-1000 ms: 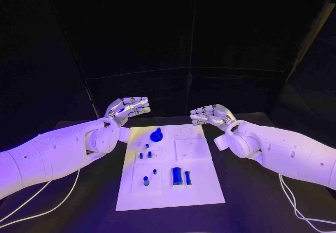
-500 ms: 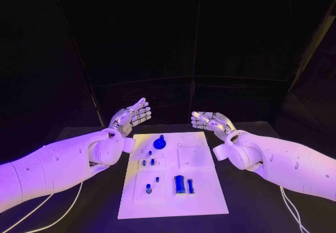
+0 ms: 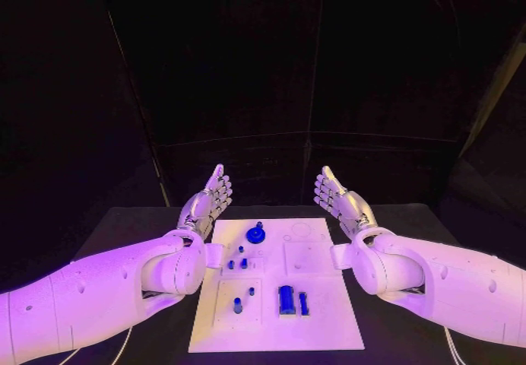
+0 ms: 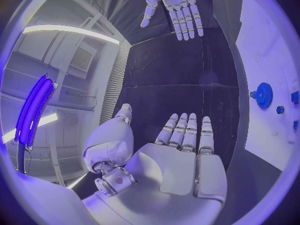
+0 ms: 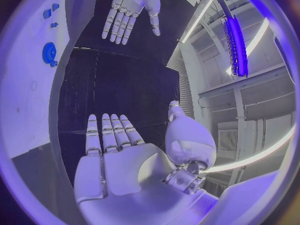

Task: Assemble the parts on the task board

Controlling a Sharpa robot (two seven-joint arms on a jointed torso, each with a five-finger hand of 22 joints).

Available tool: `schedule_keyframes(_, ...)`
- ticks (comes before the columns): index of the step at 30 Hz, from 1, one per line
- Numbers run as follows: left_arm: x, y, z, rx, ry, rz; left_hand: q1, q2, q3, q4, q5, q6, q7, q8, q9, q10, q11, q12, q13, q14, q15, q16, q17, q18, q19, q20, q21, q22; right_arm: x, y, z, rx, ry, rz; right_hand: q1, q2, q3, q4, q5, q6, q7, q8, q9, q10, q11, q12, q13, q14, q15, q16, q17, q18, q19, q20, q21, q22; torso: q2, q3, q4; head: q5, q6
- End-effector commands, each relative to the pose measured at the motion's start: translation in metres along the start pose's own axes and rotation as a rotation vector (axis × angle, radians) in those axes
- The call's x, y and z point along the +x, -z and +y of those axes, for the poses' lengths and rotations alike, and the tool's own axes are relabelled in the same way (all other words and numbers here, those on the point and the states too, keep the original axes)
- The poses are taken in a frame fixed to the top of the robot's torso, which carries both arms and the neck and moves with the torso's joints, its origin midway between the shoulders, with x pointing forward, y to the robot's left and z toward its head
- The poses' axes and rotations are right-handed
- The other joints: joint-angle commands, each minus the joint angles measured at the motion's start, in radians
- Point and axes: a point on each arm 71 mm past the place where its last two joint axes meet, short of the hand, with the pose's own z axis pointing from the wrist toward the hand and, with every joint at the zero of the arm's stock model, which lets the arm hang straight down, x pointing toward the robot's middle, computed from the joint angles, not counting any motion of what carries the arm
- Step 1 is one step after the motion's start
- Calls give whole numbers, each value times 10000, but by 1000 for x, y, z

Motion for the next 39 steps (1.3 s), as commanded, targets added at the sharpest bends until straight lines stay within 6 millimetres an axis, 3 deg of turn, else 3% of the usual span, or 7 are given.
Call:
schedule_keyframes(1,-3,4,-6,636,-906,-934,-1379,2,-165,0,-77,-1033,-57,-72,-17,-1068,-162,-73,-17,-965,-99,-426,-24,-528,-760,-840,-135,-290,-6,3,3,-141,-62,-1196,-1543,-29,405,4,-96,-993,-270,-40,-41,-1104,-116,-113,-18,-1127,-53,-85,-79,-437,-922,-671,-545,-23,-3,0,7,-1,0)
schedule_keyframes(27,-2,6,-6,654,-937,-990,-3194,2,-165,0,-77,-2408,-57,-72,-17,-2461,-162,-73,-17,-2225,-99,-426,-24,-528,-2301,-840,-135,-290,-6,3,3,-138,-65,-1206,-3571,-29,405,4,-96,-2292,-270,-40,-41,-2531,-116,-113,-18,-2590,-53,-85,-79,-437,-2119,-671,-545,-23,-3,0,7,-1,0)
schedule_keyframes(29,-2,6,-6,654,-937,-990,-3286,2,-165,0,-77,-2467,-57,-72,-17,-2549,-162,-73,-17,-2950,-99,-426,-24,-528,-2301,-840,-135,-290,-6,3,3,-138,-65,-1206,-4014,-29,405,4,-96,-3037,-270,-40,-41,-3367,-116,-113,-18,-3434,-53,-85,-79,-437,-2833,-671,-545,-23,-3,0,7,-1,0)
schedule_keyframes(30,-2,6,-6,654,-937,-990,-3322,2,-165,0,-77,-3174,-57,-72,-17,-2566,-162,-73,-17,-2950,-99,-426,-24,-528,-2301,-840,-135,-290,-6,3,3,-138,-65,-1206,-4716,-29,405,4,-96,-3037,-270,-40,-41,-3367,-116,-113,-18,-3434,-53,-85,-79,-437,-2833,-671,-545,-23,-3,0,7,-1,0)
schedule_keyframes(31,-2,6,-6,654,-937,-990,-3323,2,-165,0,-77,-3174,-57,-72,-17,-3273,-162,-73,-17,-2950,-99,-426,-24,-528,-2301,-840,-135,-290,-6,3,3,-138,-65,-1206,-4716,-29,405,4,-96,-3037,-270,-40,-41,-3367,-116,-113,-18,-3434,-53,-85,-79,-437,-2833,-671,-545,-23,-3,0,7,-1,0)
schedule_keyframes(34,-2,6,-6,654,-937,-990,-4213,2,-165,0,-77,-3174,-57,-72,-17,-3273,-162,-73,-17,-2950,-99,-426,-24,-528,-2301,-840,-135,-290,-6,3,3,-138,-65,-1206,-4716,-29,405,4,-96,-3037,-270,-40,-41,-3367,-116,-113,-18,-3434,-53,-85,-79,-437,-2833,-671,-545,-23,-3,0,7,-1,0)
schedule_keyframes(39,-2,6,-6,654,-937,-990,-4213,2,-165,0,-77,-3174,-57,-72,-17,-3273,-162,-73,-17,-2950,-99,-426,-24,-528,-2301,-840,-135,-290,-6,3,3,-138,-65,-1206,-4716,-29,405,4,-96,-3037,-270,-40,-41,-3367,-116,-113,-18,-3434,-53,-85,-79,-437,-2833,-671,-545,-23,-3,0,7,-1,0)
